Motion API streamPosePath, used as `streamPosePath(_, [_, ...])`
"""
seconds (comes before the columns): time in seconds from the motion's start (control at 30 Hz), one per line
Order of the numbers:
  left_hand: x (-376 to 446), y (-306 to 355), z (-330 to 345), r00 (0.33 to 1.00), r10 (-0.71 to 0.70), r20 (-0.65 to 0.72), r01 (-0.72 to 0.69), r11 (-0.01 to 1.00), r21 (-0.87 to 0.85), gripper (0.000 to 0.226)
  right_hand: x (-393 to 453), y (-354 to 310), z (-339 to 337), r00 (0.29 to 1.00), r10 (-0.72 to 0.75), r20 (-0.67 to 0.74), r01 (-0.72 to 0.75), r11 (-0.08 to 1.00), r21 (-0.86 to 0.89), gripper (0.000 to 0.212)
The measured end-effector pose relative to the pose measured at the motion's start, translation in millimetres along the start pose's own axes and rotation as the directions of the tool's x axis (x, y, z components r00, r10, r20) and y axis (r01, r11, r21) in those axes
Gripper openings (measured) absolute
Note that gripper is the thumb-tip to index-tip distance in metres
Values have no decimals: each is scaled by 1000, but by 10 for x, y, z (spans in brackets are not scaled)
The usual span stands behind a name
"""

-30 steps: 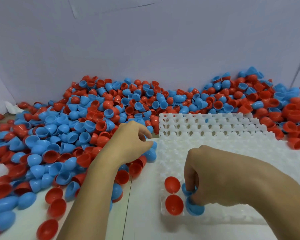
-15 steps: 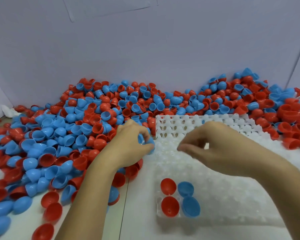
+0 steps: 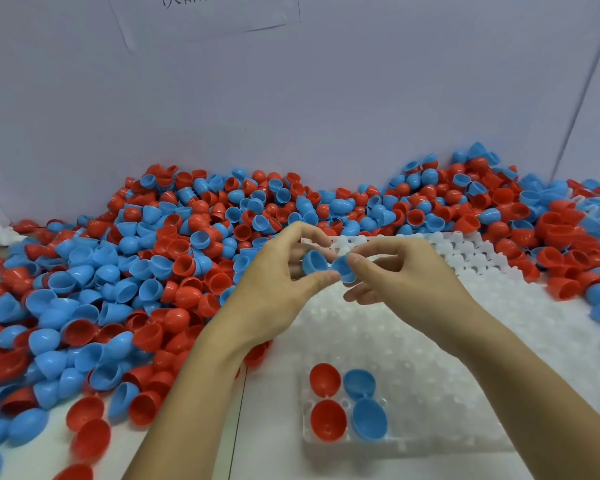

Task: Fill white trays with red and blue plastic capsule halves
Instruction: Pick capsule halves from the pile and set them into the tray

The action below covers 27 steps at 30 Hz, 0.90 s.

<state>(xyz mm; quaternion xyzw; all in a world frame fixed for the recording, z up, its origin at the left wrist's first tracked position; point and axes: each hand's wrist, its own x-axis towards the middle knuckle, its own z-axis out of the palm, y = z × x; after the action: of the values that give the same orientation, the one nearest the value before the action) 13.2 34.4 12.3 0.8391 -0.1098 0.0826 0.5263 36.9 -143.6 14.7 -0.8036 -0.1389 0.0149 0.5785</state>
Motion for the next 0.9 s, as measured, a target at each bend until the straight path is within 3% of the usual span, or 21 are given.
streamPosePath(0.17, [39, -38, 5, 989, -57, -137, 33, 985, -169, 34, 6, 2, 9, 999, -4, -33, 5, 999, 32, 13])
streamPosePath(0.27, [52, -67, 24, 982, -86, -168, 29, 948, -317, 40, 22, 36, 18, 999, -17, -46, 16, 999, -37, 5])
streamPosePath(0.33, [60, -86, 36, 982, -89, -166, 25, 934, -355, 38, 17, 63, 16, 997, -51, -55, 47, 996, -81, 11])
streamPosePath(0.5, [62, -86, 84, 993, -44, -105, 2, 929, -369, 35, -23, 76, -10, 941, -337, 16, 325, 891, -316, 34])
streamPosePath(0.6, [69, -78, 112, 998, -25, -50, 7, 942, -336, 38, -24, 45, -20, 905, -410, 112, 414, 791, -451, 25])
streamPosePath(0.77, [65, -83, 138, 998, -59, 37, 68, 943, -325, 45, -63, -73, -160, 918, -341, 200, 393, 732, -557, 11])
streamPosePath(0.9, [65, -86, 52, 997, -79, 17, 80, 931, -357, 51, -184, -206, -366, 960, -83, 266, 238, 741, -628, 15])
